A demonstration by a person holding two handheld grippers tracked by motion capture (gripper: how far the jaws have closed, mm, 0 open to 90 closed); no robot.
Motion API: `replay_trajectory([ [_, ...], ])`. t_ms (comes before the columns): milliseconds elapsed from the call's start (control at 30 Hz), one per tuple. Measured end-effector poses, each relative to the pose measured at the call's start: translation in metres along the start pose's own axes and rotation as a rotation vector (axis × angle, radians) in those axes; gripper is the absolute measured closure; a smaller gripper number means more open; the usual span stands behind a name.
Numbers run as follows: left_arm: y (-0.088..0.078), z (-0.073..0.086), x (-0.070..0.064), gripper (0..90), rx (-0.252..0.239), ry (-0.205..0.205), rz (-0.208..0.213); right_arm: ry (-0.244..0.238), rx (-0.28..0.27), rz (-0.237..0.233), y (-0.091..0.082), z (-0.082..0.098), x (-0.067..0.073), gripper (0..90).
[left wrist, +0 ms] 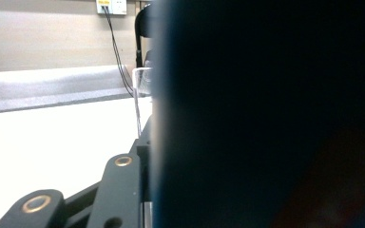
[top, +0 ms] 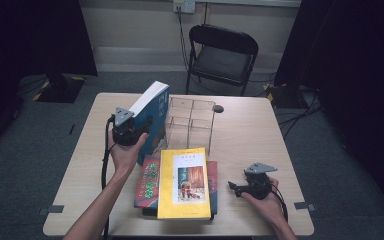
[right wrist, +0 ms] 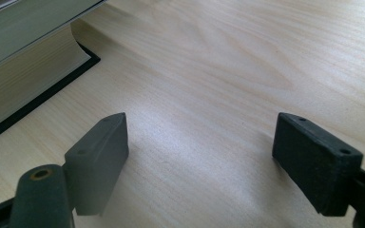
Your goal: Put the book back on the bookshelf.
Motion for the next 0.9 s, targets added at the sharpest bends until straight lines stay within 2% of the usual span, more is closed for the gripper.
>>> replay_trajectory([
  [200, -0.009, -0.002, 0.001, 56.1, 0.017, 0.019, 0.005, 0.0, 0.0, 0.0, 0.0, 0.0, 0.0, 19.3],
  [300, -0.016, -0.008, 0.002, 54.7, 0.015, 0.01, 0.011, 0.0, 0.0, 0.0, 0.0, 0.0, 0.0, 19.3],
  [433, -0.022, -0.015, 0.002, 54.8, 0.028, 0.02, 0.018, 0.0, 0.0, 0.0, 0.0, 0.0, 0.0, 19.3],
  [633, -0.031, -0.024, 0.003, 54.5, 0.104, 0.048, 0.031, 0.0, 0.0, 0.0, 0.0, 0.0, 0.0, 19.3],
  [700, -0.033, -0.027, 0.004, 54.8, 0.154, 0.064, 0.034, 0.0, 0.0, 0.0, 0.0, 0.0, 0.0, 19.3],
  [900, -0.038, -0.037, 0.004, 55.2, 0.242, 0.058, 0.053, 0.0, 0.0, 0.0, 0.0, 0.0, 0.0, 19.3],
])
Point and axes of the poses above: each handheld gripper's, and its own axes: y roughly forward along the jaws, z roughly out of its underside, x roughly to its left, the point moved 5 cm from there along y, roughly forward along the jaws, and after that the axes turned 8 degrees about x, right-handed, at the moved point
